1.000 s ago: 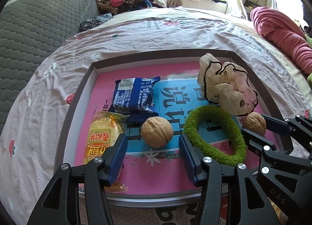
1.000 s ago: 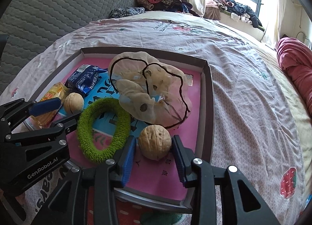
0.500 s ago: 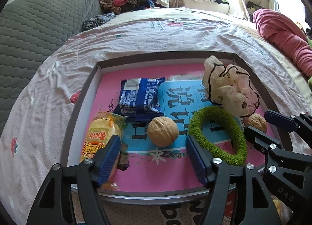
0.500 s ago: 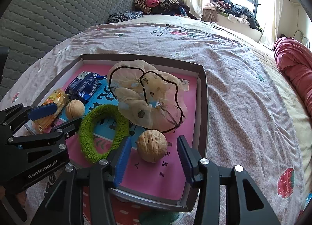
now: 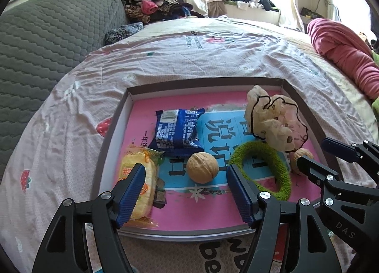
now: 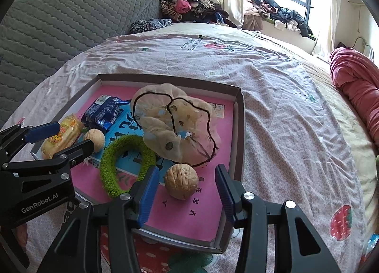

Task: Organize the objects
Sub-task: 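Withdraw both tools from the tray toward the red-wrapped egg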

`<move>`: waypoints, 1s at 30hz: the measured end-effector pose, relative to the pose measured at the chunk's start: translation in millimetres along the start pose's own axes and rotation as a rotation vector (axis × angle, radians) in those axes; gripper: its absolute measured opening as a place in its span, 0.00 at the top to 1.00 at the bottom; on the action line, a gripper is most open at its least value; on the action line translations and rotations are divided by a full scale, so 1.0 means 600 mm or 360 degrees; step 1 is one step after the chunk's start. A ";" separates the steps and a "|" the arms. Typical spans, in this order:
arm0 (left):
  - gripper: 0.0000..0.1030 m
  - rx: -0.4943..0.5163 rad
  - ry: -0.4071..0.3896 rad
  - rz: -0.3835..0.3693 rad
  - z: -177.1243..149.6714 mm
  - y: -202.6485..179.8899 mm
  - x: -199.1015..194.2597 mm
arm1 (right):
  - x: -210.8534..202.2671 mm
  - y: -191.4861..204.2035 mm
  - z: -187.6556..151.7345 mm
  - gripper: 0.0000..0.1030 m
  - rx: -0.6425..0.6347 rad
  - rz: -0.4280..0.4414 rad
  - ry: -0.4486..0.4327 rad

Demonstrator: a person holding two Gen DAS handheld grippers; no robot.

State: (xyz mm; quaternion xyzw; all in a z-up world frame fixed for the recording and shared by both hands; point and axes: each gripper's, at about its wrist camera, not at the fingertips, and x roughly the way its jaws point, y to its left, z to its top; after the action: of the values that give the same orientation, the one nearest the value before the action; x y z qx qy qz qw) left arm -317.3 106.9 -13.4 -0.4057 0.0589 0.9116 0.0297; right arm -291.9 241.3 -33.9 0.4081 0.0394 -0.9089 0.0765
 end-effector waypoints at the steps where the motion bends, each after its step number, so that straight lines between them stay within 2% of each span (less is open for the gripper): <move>1: 0.29 0.0000 -0.0001 0.0000 0.001 0.001 -0.003 | -0.003 0.000 0.000 0.49 0.0002 0.0000 -0.0004; 4: 0.25 0.0004 -0.0002 0.0008 0.003 0.005 -0.016 | -0.015 0.000 0.004 0.44 0.0014 0.0001 -0.0011; 9: 0.24 0.0000 -0.0022 0.0029 0.009 0.014 -0.049 | -0.051 0.003 0.016 0.31 0.0024 0.0008 -0.0047; 15: 0.22 -0.0004 -0.0084 0.0040 0.015 0.030 -0.117 | -0.124 0.022 0.031 0.20 -0.0007 -0.0008 -0.0120; 27: 0.22 0.0008 -0.0197 0.0076 0.009 0.077 -0.271 | -0.325 0.064 0.049 0.12 -0.0021 -0.0002 -0.0381; 30: 0.22 0.0008 -0.0227 0.0094 0.006 0.086 -0.307 | -0.361 0.073 0.047 0.12 -0.0025 0.0000 -0.0401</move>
State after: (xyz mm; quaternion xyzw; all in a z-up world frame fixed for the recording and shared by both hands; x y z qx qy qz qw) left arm -201.9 55.2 129.9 -0.3377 0.0708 0.9386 0.0079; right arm -163.4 217.7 146.2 0.2901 0.0364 -0.9526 0.0841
